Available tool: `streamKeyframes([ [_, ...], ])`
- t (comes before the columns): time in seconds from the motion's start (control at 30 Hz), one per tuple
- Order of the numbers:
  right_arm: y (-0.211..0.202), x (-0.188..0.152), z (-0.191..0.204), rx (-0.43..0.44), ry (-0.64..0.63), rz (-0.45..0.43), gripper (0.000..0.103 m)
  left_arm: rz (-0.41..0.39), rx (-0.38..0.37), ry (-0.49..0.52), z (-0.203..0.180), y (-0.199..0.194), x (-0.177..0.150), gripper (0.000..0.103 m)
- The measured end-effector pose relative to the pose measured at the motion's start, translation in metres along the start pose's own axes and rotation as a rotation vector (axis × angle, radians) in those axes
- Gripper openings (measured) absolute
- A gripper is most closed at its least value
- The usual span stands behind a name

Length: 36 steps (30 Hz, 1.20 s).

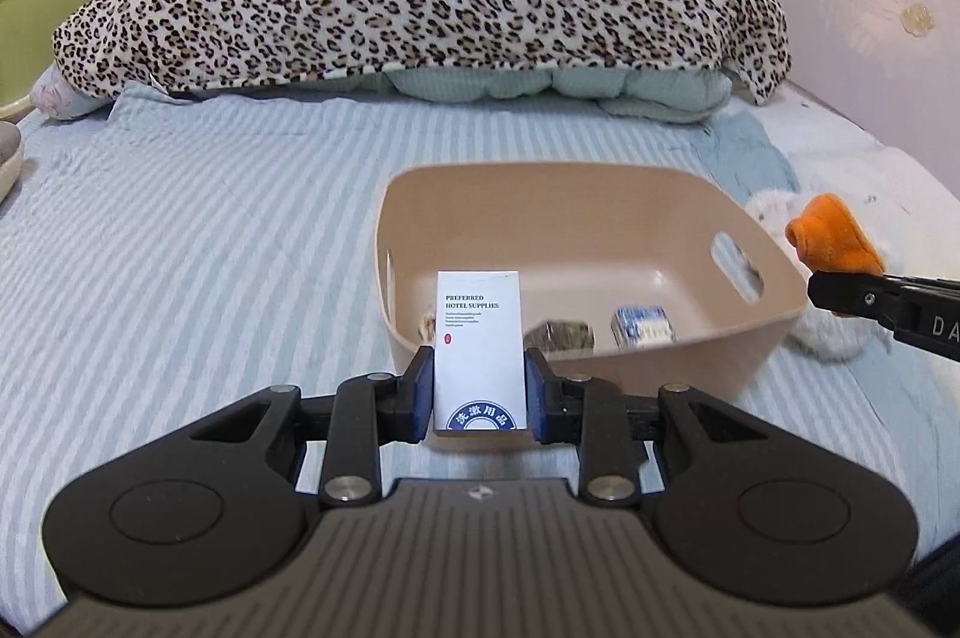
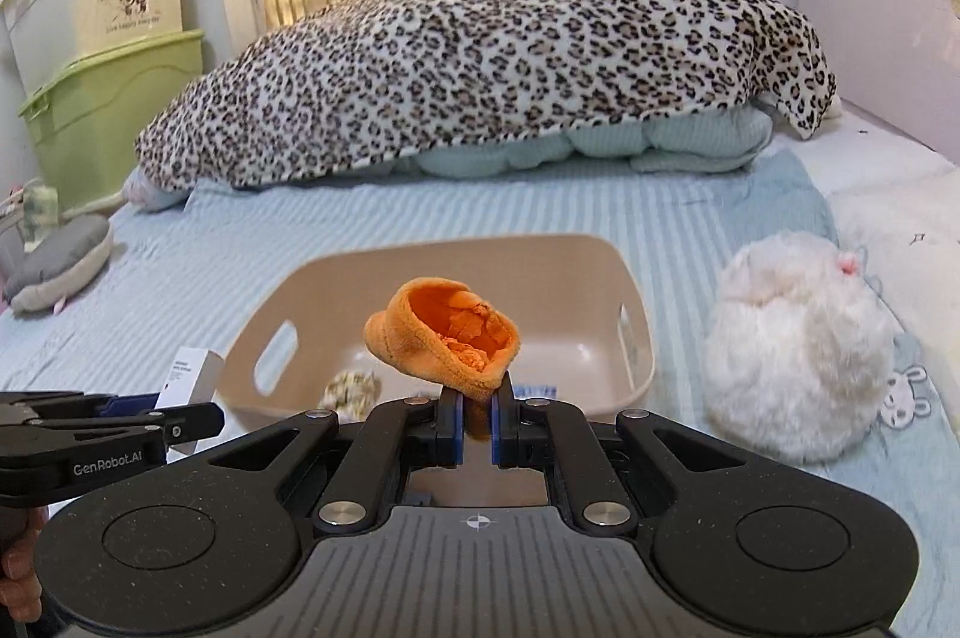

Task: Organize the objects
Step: 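Lift both items into the basket and open both tools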

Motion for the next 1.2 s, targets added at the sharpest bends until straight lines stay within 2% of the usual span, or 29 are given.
streamKeyframes([
  [0.27, 0.03, 0.026, -0.005, -0.024, -0.002, -0.022, 0.008, -0.037, 0.023, 0.033, -0.01, 0.029, 0.036, 0.032],
  [0.43, 0.054, 0.033, -0.007, -0.051, -0.023, -0.01, 0.007, -0.008, 0.054, 0.045, -0.017, 0.065, 0.049, 0.032],
  [0.63, 0.092, 0.024, -0.011, -0.074, -0.046, 0.063, 0.008, 0.068, 0.102, 0.075, -0.018, 0.109, 0.039, 0.032],
  [0.77, 0.115, 0.009, -0.013, -0.076, -0.061, 0.153, 0.008, 0.13, 0.123, 0.083, -0.015, 0.132, 0.023, 0.032],
  [0.87, 0.128, -0.005, -0.018, -0.057, -0.043, 0.23, 0.009, 0.173, 0.134, 0.072, -0.009, 0.141, 0.011, 0.033],
  [0.97, 0.129, -0.01, -0.019, -0.065, -0.056, 0.246, 0.012, 0.171, 0.128, 0.098, -0.01, 0.141, 0.009, 0.034],
  [1.03, 0.123, -0.009, -0.018, -0.069, -0.055, 0.232, 0.034, 0.161, 0.121, 0.099, -0.01, 0.137, 0.009, 0.036],
  [1.07, 0.119, -0.007, -0.018, -0.067, -0.051, 0.225, 0.039, 0.159, 0.113, 0.091, -0.011, 0.134, 0.01, 0.046],
  [1.13, 0.11, -0.003, -0.018, -0.061, -0.039, 0.202, 0.054, 0.142, 0.082, 0.076, -0.013, 0.124, 0.014, 0.057],
  [1.17, 0.104, -0.002, -0.018, -0.062, -0.038, 0.19, 0.057, 0.134, 0.087, 0.074, -0.015, 0.12, 0.016, 0.071],
  [1.2, 0.1, 0.001, -0.018, -0.067, -0.04, 0.181, 0.062, 0.116, 0.095, 0.079, -0.016, 0.113, 0.019, 0.076],
])
Point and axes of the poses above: each gripper's, at about its wrist camera, not at the fingertips, and y roughly the way its jaws point, z to its left, x to its top, the point moved 8 cm from there along y, roughly the way its jaws point, and after that the axes turned 3 degrees about -x, right-handed, at the moved point
